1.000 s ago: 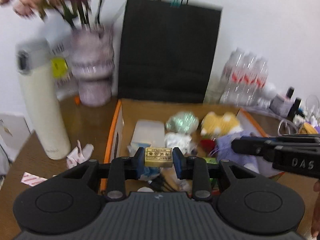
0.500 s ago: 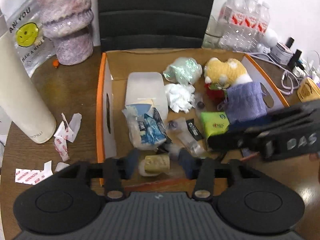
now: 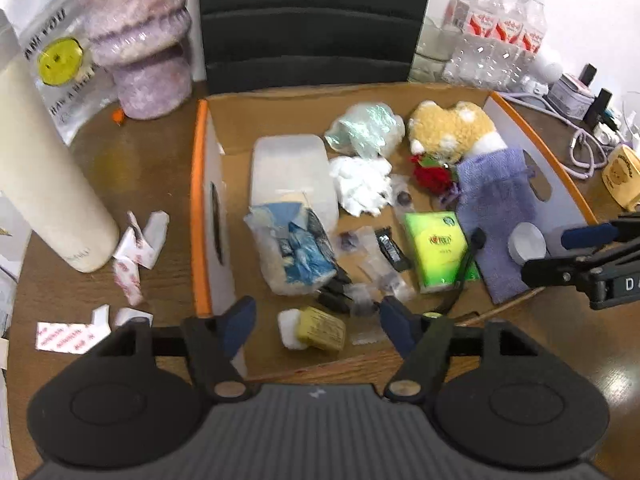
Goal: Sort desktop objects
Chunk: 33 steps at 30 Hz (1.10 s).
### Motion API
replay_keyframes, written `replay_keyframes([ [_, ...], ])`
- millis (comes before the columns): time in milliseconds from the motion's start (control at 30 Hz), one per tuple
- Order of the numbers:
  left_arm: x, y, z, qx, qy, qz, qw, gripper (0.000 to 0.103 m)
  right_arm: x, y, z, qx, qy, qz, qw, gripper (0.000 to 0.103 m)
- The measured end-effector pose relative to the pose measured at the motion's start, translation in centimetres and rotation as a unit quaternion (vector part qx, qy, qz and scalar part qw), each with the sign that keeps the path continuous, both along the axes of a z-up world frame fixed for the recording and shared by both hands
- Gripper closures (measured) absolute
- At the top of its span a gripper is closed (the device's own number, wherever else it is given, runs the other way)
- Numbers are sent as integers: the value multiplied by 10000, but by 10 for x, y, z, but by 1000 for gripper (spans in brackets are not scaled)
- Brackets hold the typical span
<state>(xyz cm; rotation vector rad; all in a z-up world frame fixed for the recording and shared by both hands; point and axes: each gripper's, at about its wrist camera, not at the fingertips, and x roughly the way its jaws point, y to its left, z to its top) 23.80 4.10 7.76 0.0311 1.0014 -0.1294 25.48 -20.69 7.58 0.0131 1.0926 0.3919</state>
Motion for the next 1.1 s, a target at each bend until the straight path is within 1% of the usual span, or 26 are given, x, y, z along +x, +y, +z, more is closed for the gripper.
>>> replay_keyframes([
  [33,-1,0,1,25,-8,25,10000,25,-1,-2,1,16,12,-16,10000,16],
  [200,-8,2,4,90,-59,-14,9999,26,-9,-9,5,107,15,-184,9998,14],
  [267,-9,4,6,80,-82,71,9999,26,-10,-9,4,163,37,-243,9996,14],
  [367,-15,1,23,20,-307,131,9994,26,-13,-8,8,130,-54,-242,9996,14],
  [400,-17,1,29,10,-379,126,9992,25,-15,-7,14,126,-147,-244,9995,14],
  [467,-22,-2,46,-30,-579,213,9981,19,-21,-7,28,128,-426,-255,9987,14],
  [533,-29,-6,59,-33,-796,303,9964,15,-30,-8,46,217,-810,-282,9961,12],
  [567,-35,-8,65,11,-988,393,9943,13,-36,-8,56,265,-1046,-304,9937,11],
  [633,-51,-13,75,97,-1562,539,9862,9,-53,-10,74,333,-1630,-330,9855,10],
  [700,-74,-17,79,107,-2359,658,9695,4,-73,-13,86,369,-2341,-329,9710,8],
  [733,-84,-19,78,65,-2711,687,9601,4,-84,-15,90,375,-2746,-357,9602,6],
  [767,-94,-20,77,18,-3030,710,9503,4,-97,-17,93,377,-3201,-391,9458,3],
  [800,-103,-22,74,-18,-3279,724,9419,4,-108,-17,94,359,-3560,-408,9329,0],
  [867,-116,-26,69,21,-3496,785,9336,3,-128,-19,93,359,-4127,-429,9092,0],
  [900,-121,-27,67,39,-3552,847,9309,3,-134,-18,92,370,-4269,-426,9025,0],
  [933,-125,-29,64,46,-3581,873,9296,3,-139,-18,90,395,-4353,-431,8984,0],
  [967,-128,-32,62,80,-3614,915,9279,3,-142,-18,86,430,-4376,-444,8970,0],
  [1000,-131,-33,59,115,-3673,991,9248,3,-143,-17,82,472,-4311,-453,9000,0],
  [1033,-134,-34,56,120,-3702,1017,9233,2,-142,-17,77,514,-4190,-465,9054,0],
  [1067,-136,-35,54,125,-3697,1035,9233,2,-140,-16,72,571,-4091,-464,9095,0],
  [1100,-138,-34,53,127,-3654,1019,9252,2,-140,-15,68,597,-4029,-463,9121,0],
])
